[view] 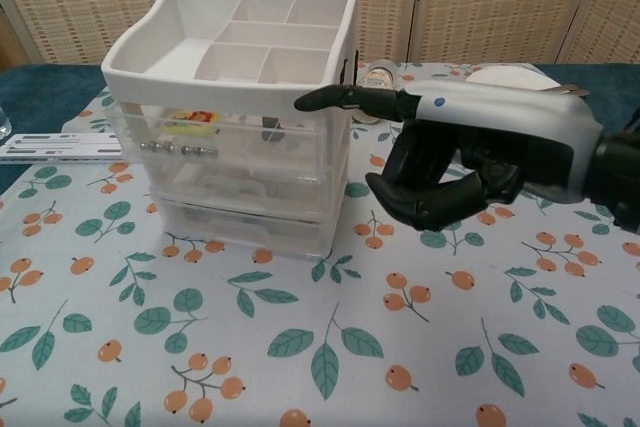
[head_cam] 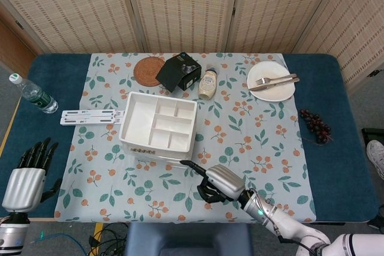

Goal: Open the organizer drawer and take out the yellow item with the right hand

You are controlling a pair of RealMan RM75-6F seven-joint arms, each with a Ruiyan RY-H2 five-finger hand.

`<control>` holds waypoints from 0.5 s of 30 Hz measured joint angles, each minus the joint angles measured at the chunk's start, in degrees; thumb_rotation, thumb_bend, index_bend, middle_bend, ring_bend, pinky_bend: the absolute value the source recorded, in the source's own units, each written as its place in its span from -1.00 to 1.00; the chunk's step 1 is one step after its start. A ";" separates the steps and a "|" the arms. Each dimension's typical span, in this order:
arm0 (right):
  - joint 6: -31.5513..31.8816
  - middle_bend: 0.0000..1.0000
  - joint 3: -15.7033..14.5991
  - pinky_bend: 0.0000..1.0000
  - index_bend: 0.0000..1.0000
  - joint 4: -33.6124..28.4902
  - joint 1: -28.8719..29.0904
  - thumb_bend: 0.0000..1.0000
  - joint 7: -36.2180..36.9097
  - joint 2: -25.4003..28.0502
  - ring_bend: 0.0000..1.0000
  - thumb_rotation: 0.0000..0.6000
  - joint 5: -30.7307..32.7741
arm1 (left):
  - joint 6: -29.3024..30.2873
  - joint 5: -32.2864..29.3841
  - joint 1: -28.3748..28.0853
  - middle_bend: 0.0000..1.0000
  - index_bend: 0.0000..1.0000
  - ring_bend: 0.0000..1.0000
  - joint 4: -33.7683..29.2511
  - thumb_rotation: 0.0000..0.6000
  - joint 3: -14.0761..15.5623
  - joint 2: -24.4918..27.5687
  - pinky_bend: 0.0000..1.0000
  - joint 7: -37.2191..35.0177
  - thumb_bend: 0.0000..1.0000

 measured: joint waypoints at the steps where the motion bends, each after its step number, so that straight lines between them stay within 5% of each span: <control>1: 0.10 0.93 0.00 0.85 -1.00 -0.13 -0.13 0.39 -0.55 0.05 1.00 1.00 0.57 | -0.06 0.06 -0.06 -1.00 -1.00 -0.93 0.04 1.00 0.00 -0.06 -0.74 0.00 -0.42; 15: -3.16 0.93 3.05 0.85 -1.00 0.63 2.00 0.39 -3.66 -2.46 1.00 1.00 8.78 | -0.54 -0.14 -0.37 -1.00 -1.00 -0.93 0.68 1.00 -0.02 -0.43 -0.74 -0.41 -0.42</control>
